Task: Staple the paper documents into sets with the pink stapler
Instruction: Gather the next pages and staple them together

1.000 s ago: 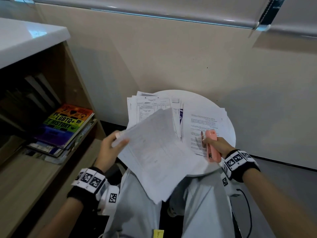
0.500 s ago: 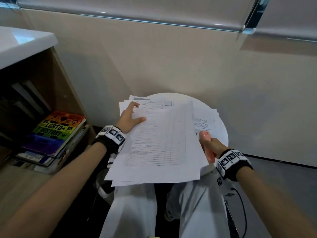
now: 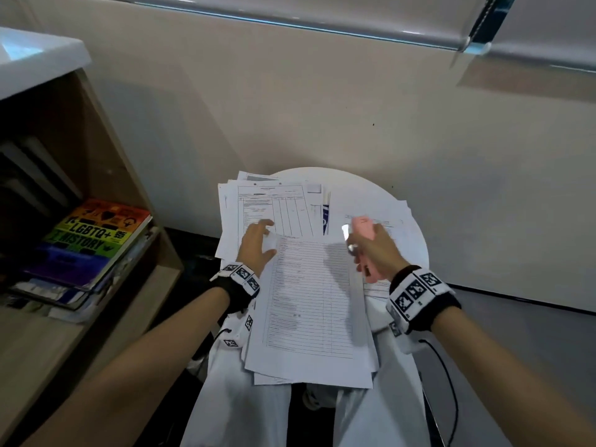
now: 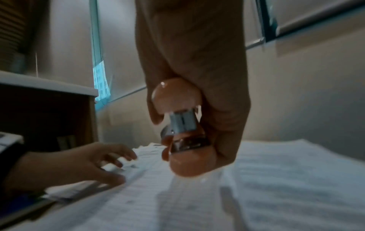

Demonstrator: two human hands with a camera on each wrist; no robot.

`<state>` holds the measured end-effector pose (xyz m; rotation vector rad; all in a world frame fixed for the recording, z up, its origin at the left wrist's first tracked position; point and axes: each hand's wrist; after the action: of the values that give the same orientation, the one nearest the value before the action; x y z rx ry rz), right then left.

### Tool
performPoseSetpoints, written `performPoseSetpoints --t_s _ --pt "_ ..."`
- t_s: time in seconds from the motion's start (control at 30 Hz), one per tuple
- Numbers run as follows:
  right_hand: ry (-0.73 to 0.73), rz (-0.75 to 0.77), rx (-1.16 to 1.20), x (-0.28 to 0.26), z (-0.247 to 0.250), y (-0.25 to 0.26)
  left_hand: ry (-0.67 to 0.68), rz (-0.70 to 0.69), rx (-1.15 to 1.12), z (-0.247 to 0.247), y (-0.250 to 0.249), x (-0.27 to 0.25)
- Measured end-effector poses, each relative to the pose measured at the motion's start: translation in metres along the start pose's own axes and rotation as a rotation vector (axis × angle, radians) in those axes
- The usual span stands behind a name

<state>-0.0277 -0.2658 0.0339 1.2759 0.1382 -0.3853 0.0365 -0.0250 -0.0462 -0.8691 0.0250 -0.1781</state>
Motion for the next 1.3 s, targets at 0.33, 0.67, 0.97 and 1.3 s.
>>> performPoseSetpoints --t_s 0.33,0.67,0.97,1.3 --pt "0.127 -0.106 -0.332 0.015 -0.101 -0.019 0.291 -0.163 0.627 -0.001 0.006 -0.017" --pt "0.085 -0.014 -0.491 0.024 -0.12 -0.018 0.328 -0.26 0.853 -0.001 0.007 -0.012" --pt "0.095 -0.007 -0.501 0.03 -0.123 -0.021 0.341 -0.209 0.699 -0.003 0.012 -0.011" --pt "0.0 -0.105 -0.524 0.027 -0.141 -0.024 0.336 -0.232 0.708 -0.001 0.015 -0.009"
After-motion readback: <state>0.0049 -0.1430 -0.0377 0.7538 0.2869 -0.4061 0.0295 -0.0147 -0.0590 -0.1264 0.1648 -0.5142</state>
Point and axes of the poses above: each hand's wrist, its own x-axis towards the middle knuckle, its own z-axis out of the back of the hand, y = z × x, and after that the axes turned 1 degree about y, right-handed
